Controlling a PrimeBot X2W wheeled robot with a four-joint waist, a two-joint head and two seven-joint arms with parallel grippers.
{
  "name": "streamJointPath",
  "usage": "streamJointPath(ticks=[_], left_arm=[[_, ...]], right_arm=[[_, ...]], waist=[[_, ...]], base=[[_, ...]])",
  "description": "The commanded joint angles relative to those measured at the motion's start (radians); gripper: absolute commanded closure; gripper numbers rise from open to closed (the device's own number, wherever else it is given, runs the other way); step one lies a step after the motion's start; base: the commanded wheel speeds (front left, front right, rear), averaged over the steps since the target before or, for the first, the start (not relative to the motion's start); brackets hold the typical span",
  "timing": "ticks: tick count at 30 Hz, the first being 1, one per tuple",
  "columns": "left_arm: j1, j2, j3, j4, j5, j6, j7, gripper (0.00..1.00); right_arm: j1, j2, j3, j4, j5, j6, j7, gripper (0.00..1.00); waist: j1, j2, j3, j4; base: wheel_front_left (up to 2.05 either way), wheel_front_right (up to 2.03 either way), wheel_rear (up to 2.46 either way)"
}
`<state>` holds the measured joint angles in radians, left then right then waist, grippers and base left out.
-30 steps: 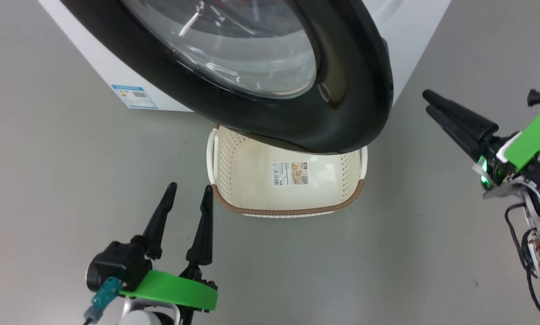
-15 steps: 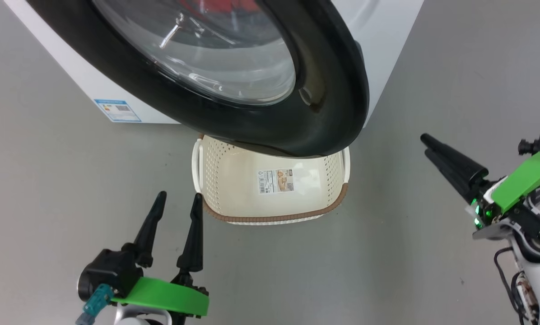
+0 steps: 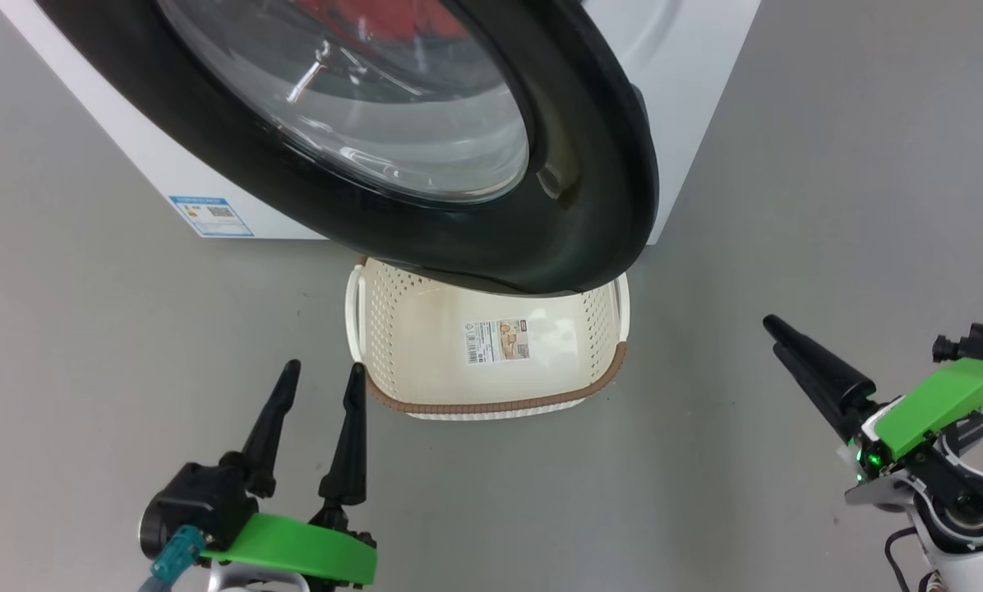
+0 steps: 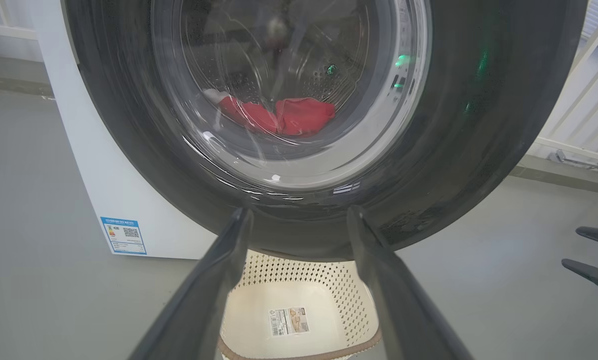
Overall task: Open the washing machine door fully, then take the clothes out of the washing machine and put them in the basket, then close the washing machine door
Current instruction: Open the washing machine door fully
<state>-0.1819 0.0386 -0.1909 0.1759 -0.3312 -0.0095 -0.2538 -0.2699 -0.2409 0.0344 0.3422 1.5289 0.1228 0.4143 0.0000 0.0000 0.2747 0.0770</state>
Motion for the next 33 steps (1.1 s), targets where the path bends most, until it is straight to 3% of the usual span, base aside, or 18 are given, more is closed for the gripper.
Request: streamJointPath(ticks=[1,10,22,33], left_arm=[[0.005,0.012,0.035,-0.018,0.009,-0.005,-0.008,0.00],[0.014,0.012,0.040,-0.011,0.010,-0.009,-0.008,0.00],[0.019,0.012,0.043,0.001,0.014,-0.015,-0.008,0.00],[0.030,0.012,0.046,0.011,0.016,-0.021,-0.008,0.00]], right_arm=[[0.012,-0.006,0.017,-0.026,-0.011,0.008,-0.007,0.00],[0.067,-0.025,0.069,-0.037,-0.071,0.008,-0.107,0.00],[0.096,-0.114,0.285,-0.027,-0.205,0.008,-0.331,0.00],[0.071,-0.199,0.485,0.033,-0.292,0.008,-0.611,0.00]], waist=[[0.0000,0.0000,-0.001,-0.001],[0.0000,0.0000,-0.010,-0.010],[0.0000,0.0000,-0.019,-0.017],[0.0000,0.0000,-0.033,-0.023]], base=[[0.00,0.00,0.00],[0.00,0.00,0.00],[0.00,0.00,0.00],[0.00,0.00,0.00]])
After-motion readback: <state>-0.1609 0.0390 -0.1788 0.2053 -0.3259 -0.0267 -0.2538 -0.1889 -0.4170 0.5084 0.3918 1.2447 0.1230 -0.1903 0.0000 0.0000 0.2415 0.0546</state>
